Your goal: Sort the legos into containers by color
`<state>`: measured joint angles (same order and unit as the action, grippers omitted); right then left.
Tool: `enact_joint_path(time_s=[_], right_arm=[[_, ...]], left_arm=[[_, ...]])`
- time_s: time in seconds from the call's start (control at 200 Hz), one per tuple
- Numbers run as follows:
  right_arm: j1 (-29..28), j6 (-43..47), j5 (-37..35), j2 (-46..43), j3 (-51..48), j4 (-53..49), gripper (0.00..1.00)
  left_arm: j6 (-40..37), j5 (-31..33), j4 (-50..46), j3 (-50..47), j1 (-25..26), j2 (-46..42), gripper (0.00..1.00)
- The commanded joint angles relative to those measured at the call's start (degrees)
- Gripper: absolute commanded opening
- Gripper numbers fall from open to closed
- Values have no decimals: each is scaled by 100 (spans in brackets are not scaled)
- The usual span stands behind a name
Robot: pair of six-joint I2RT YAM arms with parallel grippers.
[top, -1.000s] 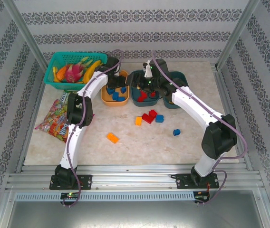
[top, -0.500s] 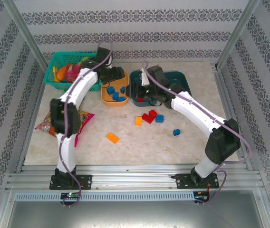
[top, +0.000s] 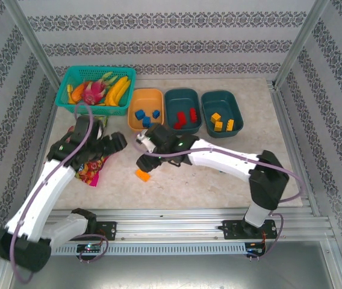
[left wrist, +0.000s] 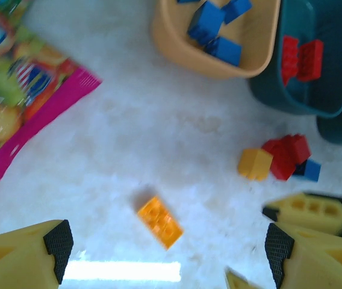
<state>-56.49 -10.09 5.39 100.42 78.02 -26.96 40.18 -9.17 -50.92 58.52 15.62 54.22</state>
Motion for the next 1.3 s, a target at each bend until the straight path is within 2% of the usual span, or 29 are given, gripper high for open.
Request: enact_joint_path(time_s=[0.0,0.21,0.415,0.505,0.774,0.844,1.079,1.199,1.299], right_arm=[[-281,79,-615,548,377,-553,74],[-577,-98,-764,1463,968,-899,76],[-594,-305,-1000,2106,1456,-1268,73],[-600,-363,-987,2246,1536,-1327,67],[-584,-485,-957,2438,1599,-1364,39],[-582,-535,-996,2397,1611,-1364,33],[-279,-787,-1138,1542,1545,-1494,30],[261,-923,-1177,769,1242,-1556,30],[955,-1002,-1133,217,953,-1601,30]], left_arm=[[149,-61,-681,-520,-57,-913,86],[417,-356,-1212,-1378,-58,-2563,86],[460,-439,-1614,-1428,-53,-3059,86],[446,-476,-1625,-1401,-56,-3064,85],[468,-638,-1470,-1376,-59,-3062,84],[464,-680,-1429,-1362,-56,-3053,84],[444,-1362,-454,-1518,-58,-2817,84],[551,-1647,491,-1504,-59,-2286,84],[652,-1711,1274,-1348,-19,-1659,84]])
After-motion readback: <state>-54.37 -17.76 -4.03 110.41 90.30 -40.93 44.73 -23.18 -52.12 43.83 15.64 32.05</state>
